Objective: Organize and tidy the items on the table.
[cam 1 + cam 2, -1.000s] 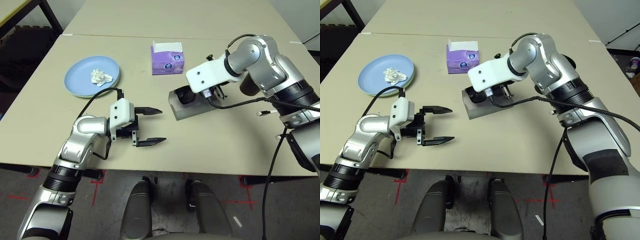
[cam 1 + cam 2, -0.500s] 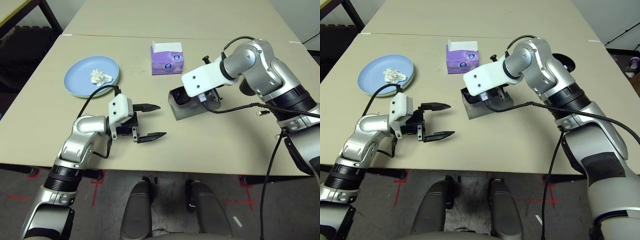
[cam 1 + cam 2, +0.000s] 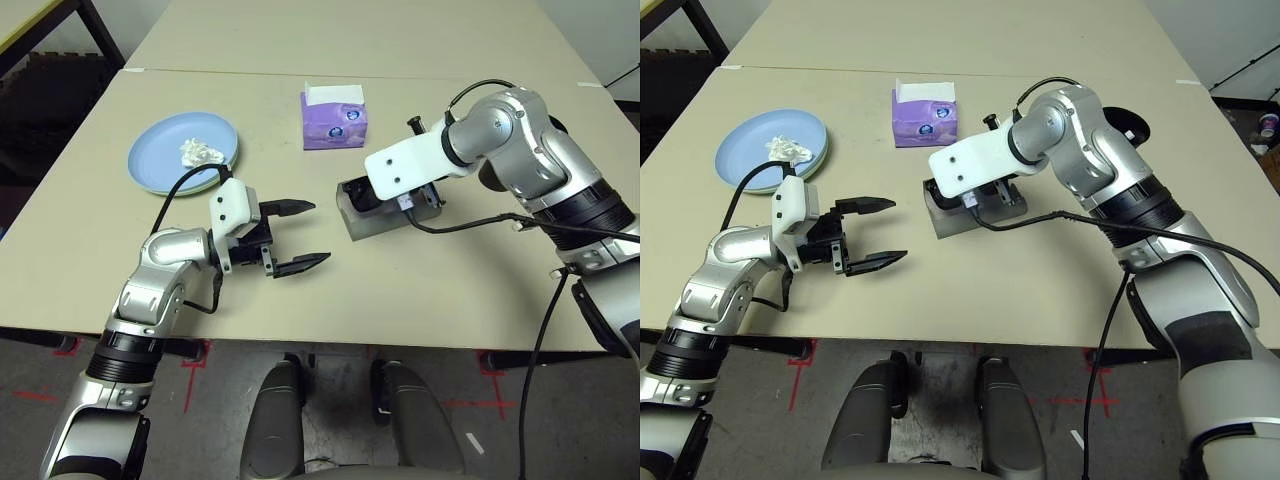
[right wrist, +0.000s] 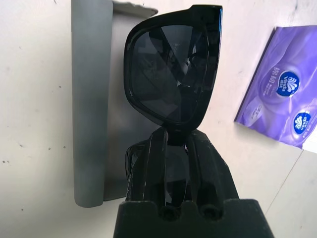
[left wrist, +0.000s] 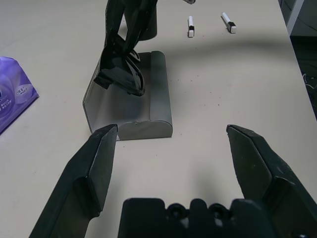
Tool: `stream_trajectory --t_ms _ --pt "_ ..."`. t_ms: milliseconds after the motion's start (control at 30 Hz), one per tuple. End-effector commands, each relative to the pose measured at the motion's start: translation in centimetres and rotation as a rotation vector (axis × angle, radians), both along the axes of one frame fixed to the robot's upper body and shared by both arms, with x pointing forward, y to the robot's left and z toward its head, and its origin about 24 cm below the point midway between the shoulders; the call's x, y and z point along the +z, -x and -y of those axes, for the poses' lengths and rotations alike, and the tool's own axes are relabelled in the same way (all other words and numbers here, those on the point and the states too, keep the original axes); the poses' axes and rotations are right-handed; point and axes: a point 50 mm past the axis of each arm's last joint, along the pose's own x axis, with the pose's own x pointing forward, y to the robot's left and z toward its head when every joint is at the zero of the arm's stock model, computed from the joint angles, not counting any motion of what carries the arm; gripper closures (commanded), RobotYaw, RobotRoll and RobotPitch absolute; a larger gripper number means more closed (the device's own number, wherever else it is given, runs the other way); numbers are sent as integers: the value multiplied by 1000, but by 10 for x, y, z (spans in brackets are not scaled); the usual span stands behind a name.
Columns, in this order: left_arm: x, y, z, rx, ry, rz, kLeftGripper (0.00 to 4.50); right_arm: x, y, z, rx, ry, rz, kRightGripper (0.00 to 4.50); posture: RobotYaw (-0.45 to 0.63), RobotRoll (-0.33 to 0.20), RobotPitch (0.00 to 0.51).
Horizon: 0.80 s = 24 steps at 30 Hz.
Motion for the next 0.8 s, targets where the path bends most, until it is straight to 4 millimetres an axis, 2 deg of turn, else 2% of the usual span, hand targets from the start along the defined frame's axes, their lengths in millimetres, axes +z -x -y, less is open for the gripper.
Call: stream_trajectory --t_ms 33,800 --pt "2 1 0 -11 2 9 0 -7 0 3 -12 13 -6 3981 13 0 192" --pt "0 0 -3 -11 -11 13 0 -26 3 -6 -18 -8 -9 3981 15 0 191"
